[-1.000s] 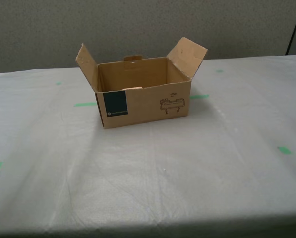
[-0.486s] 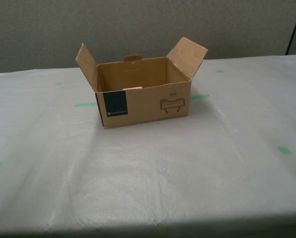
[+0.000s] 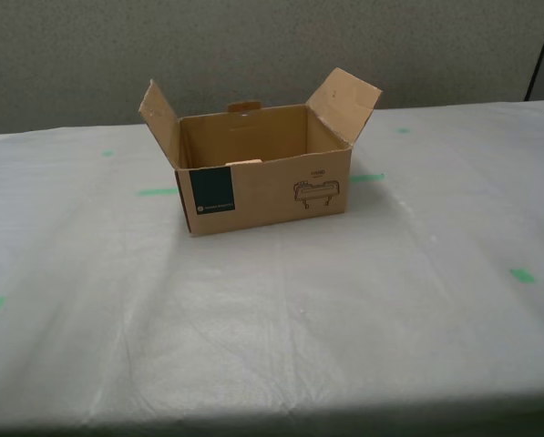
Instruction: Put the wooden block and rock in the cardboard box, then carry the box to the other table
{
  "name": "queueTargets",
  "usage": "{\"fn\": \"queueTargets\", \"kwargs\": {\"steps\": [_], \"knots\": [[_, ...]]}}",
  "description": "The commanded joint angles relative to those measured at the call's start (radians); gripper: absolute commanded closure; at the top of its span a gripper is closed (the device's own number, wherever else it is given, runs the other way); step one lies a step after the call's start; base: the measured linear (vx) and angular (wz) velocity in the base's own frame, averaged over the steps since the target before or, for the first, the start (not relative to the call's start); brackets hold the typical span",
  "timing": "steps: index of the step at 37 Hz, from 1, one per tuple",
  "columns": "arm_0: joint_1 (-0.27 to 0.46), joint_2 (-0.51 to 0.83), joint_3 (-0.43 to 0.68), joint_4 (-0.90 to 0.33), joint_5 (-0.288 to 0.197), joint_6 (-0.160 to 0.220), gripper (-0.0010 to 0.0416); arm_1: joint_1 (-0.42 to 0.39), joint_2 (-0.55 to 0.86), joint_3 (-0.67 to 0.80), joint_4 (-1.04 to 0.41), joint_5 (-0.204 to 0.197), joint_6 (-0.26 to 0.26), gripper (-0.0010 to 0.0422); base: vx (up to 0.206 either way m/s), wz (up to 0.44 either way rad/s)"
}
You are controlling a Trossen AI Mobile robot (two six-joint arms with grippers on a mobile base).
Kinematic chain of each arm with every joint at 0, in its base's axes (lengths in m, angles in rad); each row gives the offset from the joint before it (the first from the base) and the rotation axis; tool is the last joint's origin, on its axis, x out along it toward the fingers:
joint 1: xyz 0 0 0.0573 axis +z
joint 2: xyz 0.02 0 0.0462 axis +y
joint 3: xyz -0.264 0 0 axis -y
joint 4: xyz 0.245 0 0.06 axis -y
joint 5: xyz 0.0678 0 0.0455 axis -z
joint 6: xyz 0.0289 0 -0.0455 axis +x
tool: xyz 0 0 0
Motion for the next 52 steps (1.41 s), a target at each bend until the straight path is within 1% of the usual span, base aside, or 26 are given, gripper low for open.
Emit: {"fn": "queueTargets", "kwargs": {"steps": [1,52], "knots": [[-0.001,0.0,0.0,0.002,0.003,0.0,0.0012,0.0,0.0,0.001,0.001,-0.002,0.001,0.0018,0.0,0.0],[-0.001,0.0,0.0,0.003,0.003,0.0,0.0012,0.0,0.0,0.001,0.001,-0.002,0.001,0.0018,0.0,0.0]]}}
